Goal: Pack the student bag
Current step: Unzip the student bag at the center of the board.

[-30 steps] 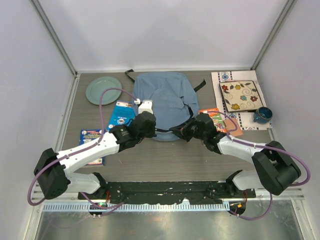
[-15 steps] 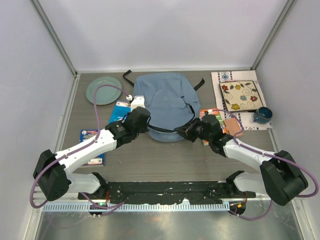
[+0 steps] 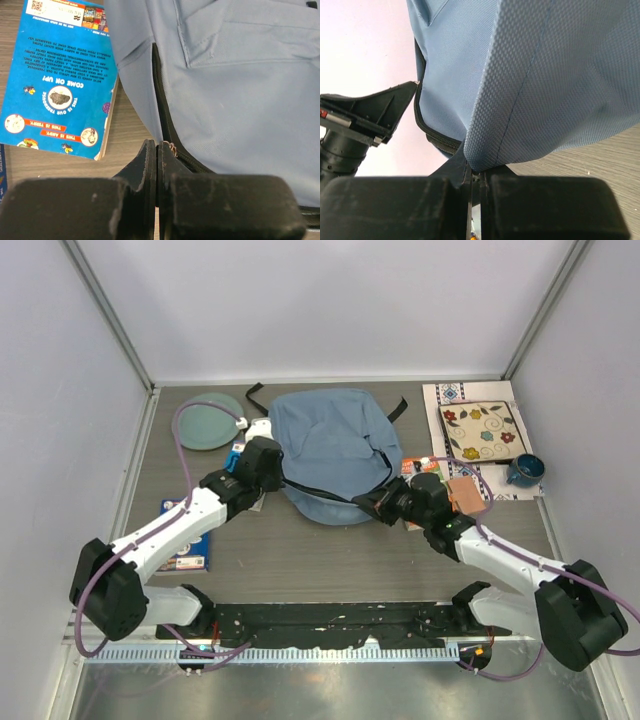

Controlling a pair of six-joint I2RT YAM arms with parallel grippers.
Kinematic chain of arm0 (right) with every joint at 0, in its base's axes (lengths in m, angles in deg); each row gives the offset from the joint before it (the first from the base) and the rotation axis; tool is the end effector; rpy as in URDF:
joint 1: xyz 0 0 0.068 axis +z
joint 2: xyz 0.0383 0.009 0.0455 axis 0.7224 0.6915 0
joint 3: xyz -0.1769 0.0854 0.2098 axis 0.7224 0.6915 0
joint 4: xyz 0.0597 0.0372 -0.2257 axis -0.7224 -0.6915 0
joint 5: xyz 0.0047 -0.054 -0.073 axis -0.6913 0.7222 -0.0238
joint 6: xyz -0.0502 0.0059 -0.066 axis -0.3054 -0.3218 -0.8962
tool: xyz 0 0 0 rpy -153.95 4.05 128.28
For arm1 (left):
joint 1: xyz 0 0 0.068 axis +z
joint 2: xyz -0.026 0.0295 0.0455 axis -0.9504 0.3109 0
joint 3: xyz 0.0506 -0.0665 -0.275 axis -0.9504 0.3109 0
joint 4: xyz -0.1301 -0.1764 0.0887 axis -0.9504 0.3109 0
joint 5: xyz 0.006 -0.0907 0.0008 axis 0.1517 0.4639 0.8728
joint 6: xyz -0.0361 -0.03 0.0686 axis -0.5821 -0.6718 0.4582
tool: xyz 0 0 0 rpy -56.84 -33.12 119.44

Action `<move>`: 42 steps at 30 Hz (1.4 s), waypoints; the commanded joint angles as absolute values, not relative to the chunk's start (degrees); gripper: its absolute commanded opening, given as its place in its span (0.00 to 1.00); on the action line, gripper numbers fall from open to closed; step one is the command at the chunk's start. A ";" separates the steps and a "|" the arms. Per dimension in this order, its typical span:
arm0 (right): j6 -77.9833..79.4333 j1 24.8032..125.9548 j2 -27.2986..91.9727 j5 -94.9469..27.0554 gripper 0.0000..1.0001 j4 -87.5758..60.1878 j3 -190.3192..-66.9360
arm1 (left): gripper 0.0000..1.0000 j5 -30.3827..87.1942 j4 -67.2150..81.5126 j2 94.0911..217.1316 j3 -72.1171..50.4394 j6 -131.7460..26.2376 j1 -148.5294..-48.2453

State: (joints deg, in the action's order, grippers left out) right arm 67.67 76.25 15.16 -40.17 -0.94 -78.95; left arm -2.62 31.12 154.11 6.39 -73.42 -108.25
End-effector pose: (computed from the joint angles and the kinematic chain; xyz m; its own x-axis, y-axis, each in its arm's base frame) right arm 0.1958 0.1332 0.2145 -0.7508 0.6428 -0.1518 0.1737 0.4139 0.8936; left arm 0.2381 -0.1404 0.2753 -0.6112 -0.1610 -0.7749 -0.0180 0.9817 -0.1897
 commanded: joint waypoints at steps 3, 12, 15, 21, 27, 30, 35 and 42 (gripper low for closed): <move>63.43 75.34 12.25 -36.41 0.01 -6.16 -76.73 | 0.00 -11.32 30.08 157.63 2.36 -68.33 -101.34; 62.03 75.26 12.17 -37.99 0.01 -5.71 -76.90 | 0.00 -10.27 26.84 161.15 -1.16 -66.23 -98.35; 61.50 75.26 12.34 -38.61 0.01 -5.54 -76.81 | 0.00 -9.65 24.99 160.19 0.33 -64.56 -97.73; 60.53 75.26 12.78 -39.66 0.01 -5.10 -77.25 | 0.00 -7.46 21.84 158.69 3.49 -62.80 -95.27; 57.81 75.26 13.92 -42.38 0.01 -6.15 -78.13 | 0.00 -3.15 14.19 159.65 3.68 -61.92 -93.69; 57.63 75.26 14.01 -43.17 0.01 -6.16 -77.78 | 0.00 -1.22 14.69 161.85 0.69 -61.48 -93.25; 58.94 75.26 15.59 -43.80 0.01 -4.84 -78.92 | 0.00 -0.87 16.19 162.56 0.50 -62.79 -93.25; 60.70 75.26 17.08 -42.48 0.23 -2.56 -80.59 | 0.57 5.11 21.02 158.78 2.00 -64.81 -93.25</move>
